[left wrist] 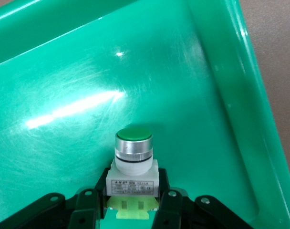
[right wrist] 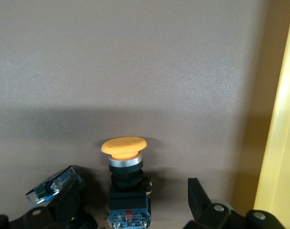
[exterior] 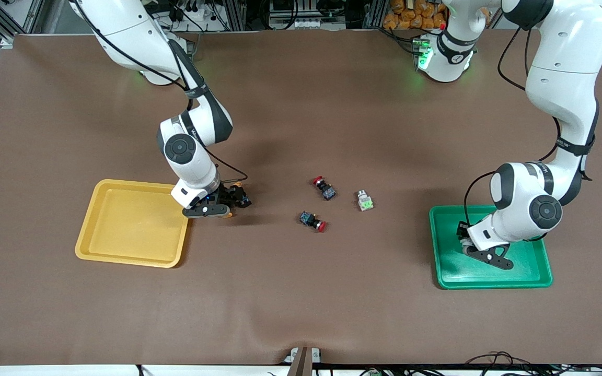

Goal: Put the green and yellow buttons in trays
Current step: 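Carry the green button into the green tray while the right gripper grasps the yellow button, then release the green button while the right gripper carries the yellow button to the yellow tray, then grasp the second green button while the right gripper releases the yellow button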

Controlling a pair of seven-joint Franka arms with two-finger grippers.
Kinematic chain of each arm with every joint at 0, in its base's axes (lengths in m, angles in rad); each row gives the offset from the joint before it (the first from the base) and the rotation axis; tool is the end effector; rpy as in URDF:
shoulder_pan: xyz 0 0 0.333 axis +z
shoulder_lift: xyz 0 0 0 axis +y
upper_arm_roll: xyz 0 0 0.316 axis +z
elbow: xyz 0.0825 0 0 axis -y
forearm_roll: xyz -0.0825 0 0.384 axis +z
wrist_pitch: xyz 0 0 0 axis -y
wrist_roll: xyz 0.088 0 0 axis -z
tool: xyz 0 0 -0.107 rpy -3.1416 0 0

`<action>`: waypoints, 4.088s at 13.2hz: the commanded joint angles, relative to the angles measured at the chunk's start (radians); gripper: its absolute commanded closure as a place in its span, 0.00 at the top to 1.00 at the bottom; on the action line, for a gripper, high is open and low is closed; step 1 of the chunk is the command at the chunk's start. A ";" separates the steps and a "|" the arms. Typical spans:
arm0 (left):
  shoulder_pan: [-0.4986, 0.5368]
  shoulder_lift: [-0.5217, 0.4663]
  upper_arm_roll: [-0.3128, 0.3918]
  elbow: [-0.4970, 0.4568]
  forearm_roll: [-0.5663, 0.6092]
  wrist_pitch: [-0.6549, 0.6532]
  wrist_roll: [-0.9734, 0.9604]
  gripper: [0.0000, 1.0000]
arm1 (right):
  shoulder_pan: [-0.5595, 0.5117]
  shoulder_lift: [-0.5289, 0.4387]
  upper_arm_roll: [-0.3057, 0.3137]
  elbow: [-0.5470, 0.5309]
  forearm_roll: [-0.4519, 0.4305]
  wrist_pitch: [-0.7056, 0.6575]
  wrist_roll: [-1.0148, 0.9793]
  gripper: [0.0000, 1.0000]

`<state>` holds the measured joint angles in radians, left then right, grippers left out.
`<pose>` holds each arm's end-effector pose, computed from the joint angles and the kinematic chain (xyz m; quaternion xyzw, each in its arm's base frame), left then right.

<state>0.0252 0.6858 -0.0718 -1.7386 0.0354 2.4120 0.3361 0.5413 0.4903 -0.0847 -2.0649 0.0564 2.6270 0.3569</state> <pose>0.6649 -0.0268 0.1830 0.9807 -0.1954 -0.0035 0.0117 0.5375 0.2632 0.1993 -0.9988 -0.0315 -0.0360 0.0101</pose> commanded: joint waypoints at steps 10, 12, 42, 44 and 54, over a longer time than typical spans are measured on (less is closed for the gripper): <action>-0.001 -0.051 -0.042 0.043 0.001 -0.089 0.000 1.00 | 0.009 0.011 0.000 -0.027 0.011 0.050 -0.004 0.00; 0.001 -0.054 -0.065 0.083 0.000 -0.151 -0.005 1.00 | 0.009 0.011 0.000 -0.027 0.011 0.050 -0.004 0.00; -0.260 0.014 -0.232 0.024 0.017 -0.065 -0.885 1.00 | -0.429 0.026 0.000 0.094 0.042 -0.158 -0.684 0.00; -0.269 0.017 -0.203 -0.004 0.018 -0.024 -0.873 1.00 | -0.432 0.037 0.000 0.092 0.048 -0.153 -0.690 0.00; -0.308 0.002 -0.200 -0.047 0.035 -0.031 -0.976 0.93 | -0.439 0.057 0.002 0.091 0.086 -0.128 -0.757 1.00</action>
<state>-0.2985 0.7169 -0.2787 -1.7460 0.0454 2.3760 -0.6277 0.1159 0.5468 -0.0951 -1.9830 0.1178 2.4998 -0.3781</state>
